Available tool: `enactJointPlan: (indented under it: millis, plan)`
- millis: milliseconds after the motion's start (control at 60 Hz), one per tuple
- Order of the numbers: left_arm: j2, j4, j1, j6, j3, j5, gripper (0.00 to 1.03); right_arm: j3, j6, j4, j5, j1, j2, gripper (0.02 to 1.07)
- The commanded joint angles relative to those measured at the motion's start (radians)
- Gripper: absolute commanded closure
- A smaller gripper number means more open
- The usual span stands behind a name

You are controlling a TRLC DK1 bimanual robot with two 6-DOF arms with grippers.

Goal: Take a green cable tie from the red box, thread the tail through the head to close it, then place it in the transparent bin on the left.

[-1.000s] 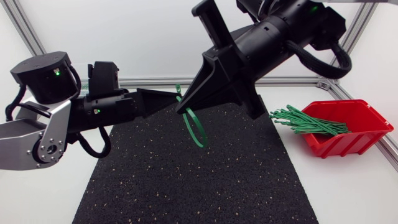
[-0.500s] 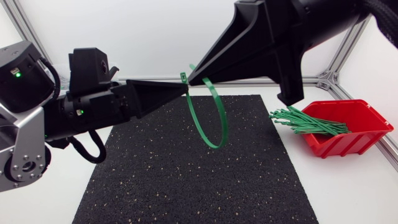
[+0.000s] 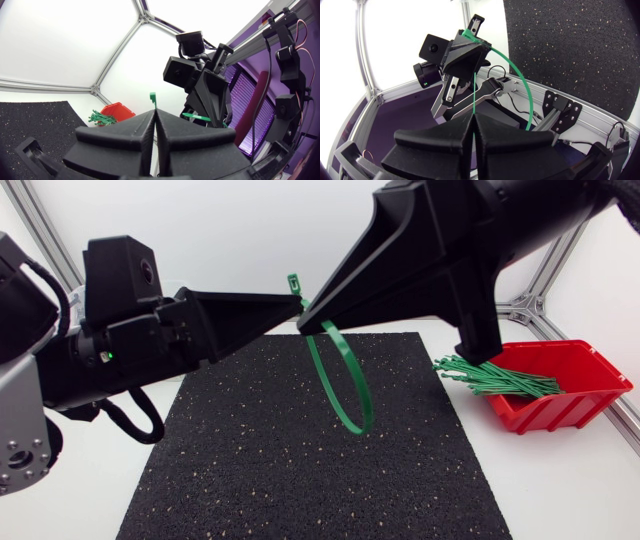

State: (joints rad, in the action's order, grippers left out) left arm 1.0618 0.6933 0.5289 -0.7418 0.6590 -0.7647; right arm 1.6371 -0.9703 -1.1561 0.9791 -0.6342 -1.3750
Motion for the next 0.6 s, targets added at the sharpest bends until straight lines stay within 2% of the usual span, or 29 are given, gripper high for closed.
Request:
enactJointPlan:
  millis: [0,583]
  plan:
    - [-0.011,0.011,0.014,-0.028,0.025,0.004,1.0,0.027,-0.038,-0.025,0.004,-0.005,-0.016,1.01]
    - [-0.057,0.015,0.042,-0.022,0.005,0.022,1.0,0.101,-0.044,-0.05,0.027,0.016,-0.075,1.01]
